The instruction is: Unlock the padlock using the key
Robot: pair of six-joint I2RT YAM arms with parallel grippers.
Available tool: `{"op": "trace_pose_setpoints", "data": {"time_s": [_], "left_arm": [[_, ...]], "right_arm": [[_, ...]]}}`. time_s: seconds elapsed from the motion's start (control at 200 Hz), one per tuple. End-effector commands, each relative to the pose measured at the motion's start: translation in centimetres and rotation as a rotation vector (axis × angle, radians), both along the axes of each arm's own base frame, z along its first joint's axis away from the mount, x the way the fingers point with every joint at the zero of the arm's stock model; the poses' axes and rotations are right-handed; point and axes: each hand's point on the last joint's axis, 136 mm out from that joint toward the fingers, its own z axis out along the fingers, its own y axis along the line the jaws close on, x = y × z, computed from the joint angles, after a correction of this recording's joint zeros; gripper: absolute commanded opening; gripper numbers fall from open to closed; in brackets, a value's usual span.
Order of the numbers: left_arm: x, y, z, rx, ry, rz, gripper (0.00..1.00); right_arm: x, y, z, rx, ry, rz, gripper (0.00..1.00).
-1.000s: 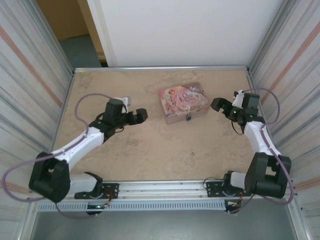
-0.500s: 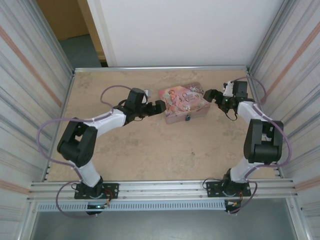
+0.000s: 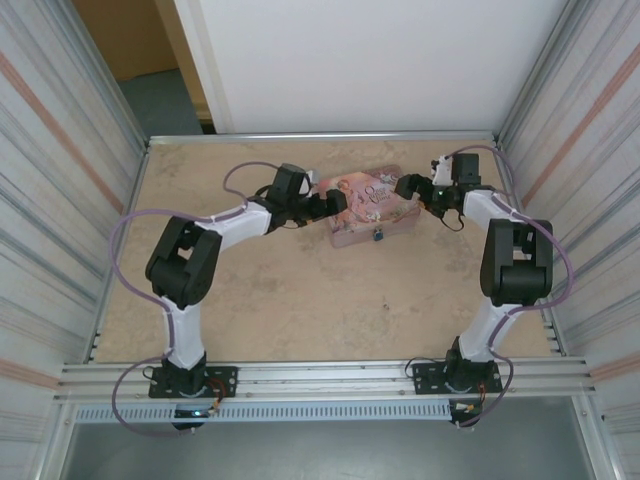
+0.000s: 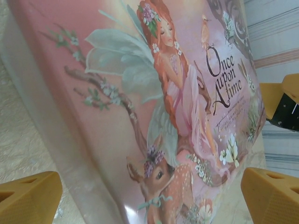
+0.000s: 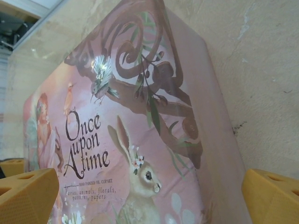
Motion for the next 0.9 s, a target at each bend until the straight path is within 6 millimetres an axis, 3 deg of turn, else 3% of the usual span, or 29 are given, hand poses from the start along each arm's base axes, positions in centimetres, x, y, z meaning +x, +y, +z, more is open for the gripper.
{"op": "trace_pose_setpoints", "data": {"time_s": [0.0, 0.371, 0.726, 0.897], "left_arm": [[-0.3, -1.0, 0.1, 0.001, 0.025, -0.040, 0.99], [-0.2, -0.9, 0.2, 0.028, 0.008, -0.053, 0.99], [0.5, 1.6, 1.3, 0.054, -0.013, -0.034, 0.99], [0.7, 2.2, 1.5, 0.064, -0.016, -0.046, 0.99]], "right_arm": [[-0.6, 1.3, 0.7, 0.017, -0.007, 0.078, 0.99], [-3.9, 4.0, 1.6, 0.043, 0.014, 0.166, 0.99], [-7.4, 7.6, 1.4, 0.075, 0.062, 0.236, 0.99], [-9.3, 10.4, 1.6, 0.100, 0.077, 0.299, 0.99]]}}
